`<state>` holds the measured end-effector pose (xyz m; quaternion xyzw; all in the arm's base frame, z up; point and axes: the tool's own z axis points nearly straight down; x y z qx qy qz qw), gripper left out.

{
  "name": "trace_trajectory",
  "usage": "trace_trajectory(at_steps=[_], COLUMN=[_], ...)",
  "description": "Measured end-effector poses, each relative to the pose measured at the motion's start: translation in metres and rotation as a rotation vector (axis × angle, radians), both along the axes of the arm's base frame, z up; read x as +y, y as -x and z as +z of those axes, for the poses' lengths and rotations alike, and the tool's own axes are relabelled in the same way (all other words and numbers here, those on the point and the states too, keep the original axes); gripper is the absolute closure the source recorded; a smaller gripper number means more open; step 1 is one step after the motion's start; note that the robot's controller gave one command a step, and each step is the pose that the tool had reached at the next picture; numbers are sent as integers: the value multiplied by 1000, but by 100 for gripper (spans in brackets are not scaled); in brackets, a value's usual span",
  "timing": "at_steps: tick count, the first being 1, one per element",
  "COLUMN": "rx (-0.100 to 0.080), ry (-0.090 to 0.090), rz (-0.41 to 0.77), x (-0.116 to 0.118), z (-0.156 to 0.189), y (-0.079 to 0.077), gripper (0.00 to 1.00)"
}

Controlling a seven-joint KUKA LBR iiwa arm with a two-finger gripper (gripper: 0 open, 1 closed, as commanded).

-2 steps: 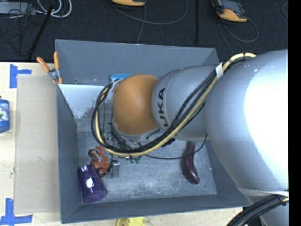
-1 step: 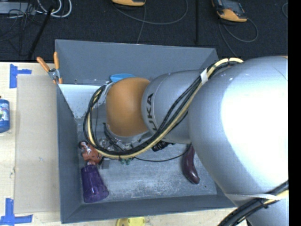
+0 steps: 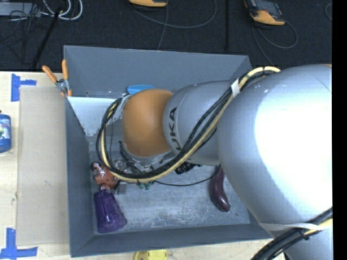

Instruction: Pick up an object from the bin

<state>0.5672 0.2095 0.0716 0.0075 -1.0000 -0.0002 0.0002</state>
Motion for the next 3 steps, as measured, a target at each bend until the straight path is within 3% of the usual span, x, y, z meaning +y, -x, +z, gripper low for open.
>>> trace_trajectory(at_steps=[2,3], rx=[0,-2], ry=[0,0], rz=[3,44], x=[0,-5], z=[44,183], y=[1,-1], gripper=[100,100])
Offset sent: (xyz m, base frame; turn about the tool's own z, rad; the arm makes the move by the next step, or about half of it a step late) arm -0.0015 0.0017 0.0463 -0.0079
